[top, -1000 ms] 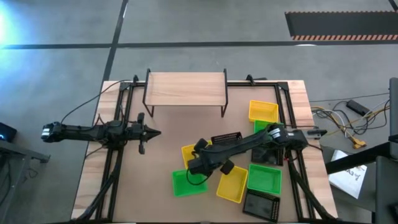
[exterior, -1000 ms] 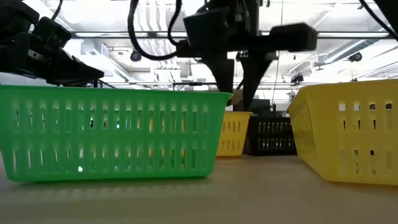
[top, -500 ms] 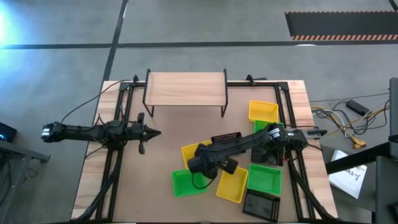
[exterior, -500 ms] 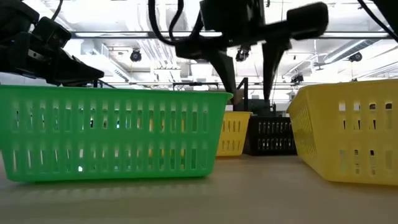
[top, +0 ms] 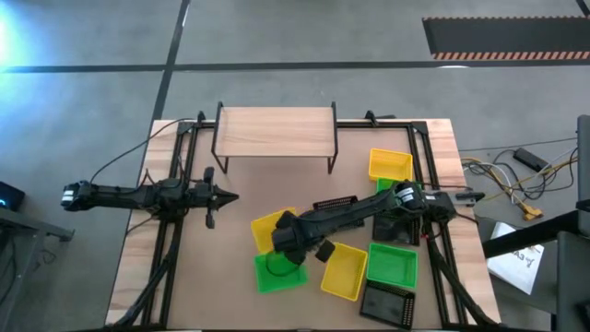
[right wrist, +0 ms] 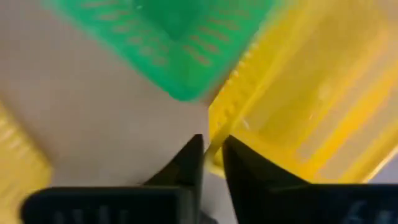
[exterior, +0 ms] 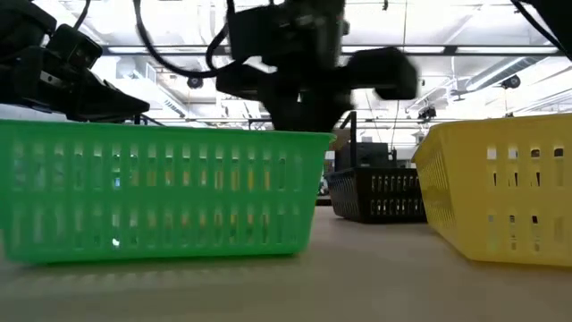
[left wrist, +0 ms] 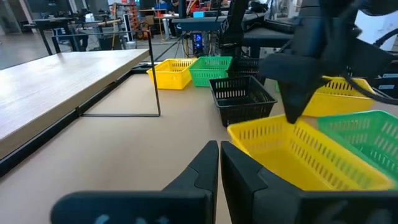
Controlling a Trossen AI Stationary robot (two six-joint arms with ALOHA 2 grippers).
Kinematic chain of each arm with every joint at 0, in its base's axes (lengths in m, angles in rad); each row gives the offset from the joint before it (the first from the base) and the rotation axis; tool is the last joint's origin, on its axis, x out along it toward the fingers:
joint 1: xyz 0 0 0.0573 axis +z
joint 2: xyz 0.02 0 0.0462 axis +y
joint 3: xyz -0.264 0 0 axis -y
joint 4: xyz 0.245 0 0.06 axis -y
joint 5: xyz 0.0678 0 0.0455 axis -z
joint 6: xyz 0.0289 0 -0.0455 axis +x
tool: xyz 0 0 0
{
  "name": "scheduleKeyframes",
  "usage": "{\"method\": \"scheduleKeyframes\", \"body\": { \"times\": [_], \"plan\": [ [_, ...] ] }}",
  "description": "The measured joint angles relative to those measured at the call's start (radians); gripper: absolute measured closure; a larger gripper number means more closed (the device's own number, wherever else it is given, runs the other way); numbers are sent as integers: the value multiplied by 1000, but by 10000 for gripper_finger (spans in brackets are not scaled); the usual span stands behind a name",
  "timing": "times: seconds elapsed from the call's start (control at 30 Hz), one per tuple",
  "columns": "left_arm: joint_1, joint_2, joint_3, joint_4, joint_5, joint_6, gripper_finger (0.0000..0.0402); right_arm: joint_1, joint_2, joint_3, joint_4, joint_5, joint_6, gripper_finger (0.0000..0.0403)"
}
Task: Stack baskets on shelf by color
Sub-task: Put the left yellow bin on the shelf
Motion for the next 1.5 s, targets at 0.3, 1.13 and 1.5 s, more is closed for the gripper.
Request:
{"method": "scheduleKeyframes", "body": {
  "times": [0.3,1.13,1.5],
  "plan": [
    [0,0,0,0,0,0,399,-114,0,6,308,-176,272,387],
    [0,0,0,0,0,0,399,-162,-12,111,-77,-14,99,218],
    [0,0,0,0,0,0,399,-173,-13,-37,124,78,-315,254]
  ]
}}
